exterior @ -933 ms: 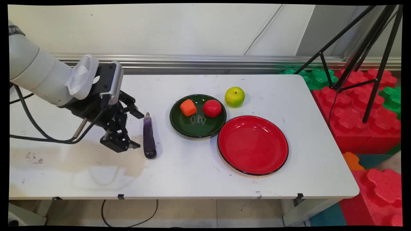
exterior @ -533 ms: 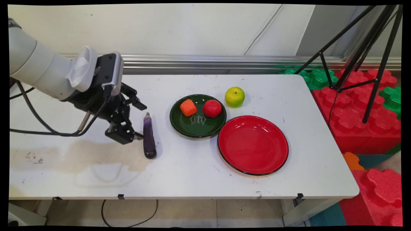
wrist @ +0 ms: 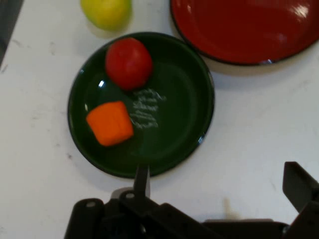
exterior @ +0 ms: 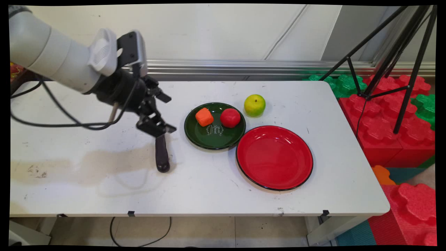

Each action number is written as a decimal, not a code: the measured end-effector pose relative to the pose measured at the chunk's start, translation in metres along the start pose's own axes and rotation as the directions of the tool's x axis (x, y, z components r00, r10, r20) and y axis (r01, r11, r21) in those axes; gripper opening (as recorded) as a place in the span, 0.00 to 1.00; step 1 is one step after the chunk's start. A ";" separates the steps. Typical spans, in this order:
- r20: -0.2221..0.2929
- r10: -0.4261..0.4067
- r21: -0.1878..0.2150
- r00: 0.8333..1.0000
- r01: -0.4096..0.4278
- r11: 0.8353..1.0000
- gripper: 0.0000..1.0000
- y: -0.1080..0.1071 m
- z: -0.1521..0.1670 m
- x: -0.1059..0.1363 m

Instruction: Pick up the mandarin from the green plate

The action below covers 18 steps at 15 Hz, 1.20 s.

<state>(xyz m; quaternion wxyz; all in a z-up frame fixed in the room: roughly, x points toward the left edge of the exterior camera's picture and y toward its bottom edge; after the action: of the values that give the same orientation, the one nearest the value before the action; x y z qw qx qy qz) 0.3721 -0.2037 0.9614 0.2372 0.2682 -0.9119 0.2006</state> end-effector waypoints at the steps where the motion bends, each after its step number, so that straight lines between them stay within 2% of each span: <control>1: -0.003 -0.023 0.015 1.000 0.023 1.000 1.00 -0.002 0.003 0.006; 4: -0.003 -0.070 0.049 0.998 0.070 0.996 1.00 -0.009 0.013 0.017; 11: 0.027 -0.174 0.117 0.984 0.170 0.978 1.00 -0.035 0.061 0.041; 18: 0.089 -0.243 0.140 0.966 0.229 0.963 1.00 -0.057 0.122 0.048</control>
<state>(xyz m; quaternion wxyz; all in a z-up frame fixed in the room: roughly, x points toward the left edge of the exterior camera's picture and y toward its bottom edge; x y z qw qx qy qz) 0.3303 -0.3265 0.9025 0.1932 0.4001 -0.8698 0.2145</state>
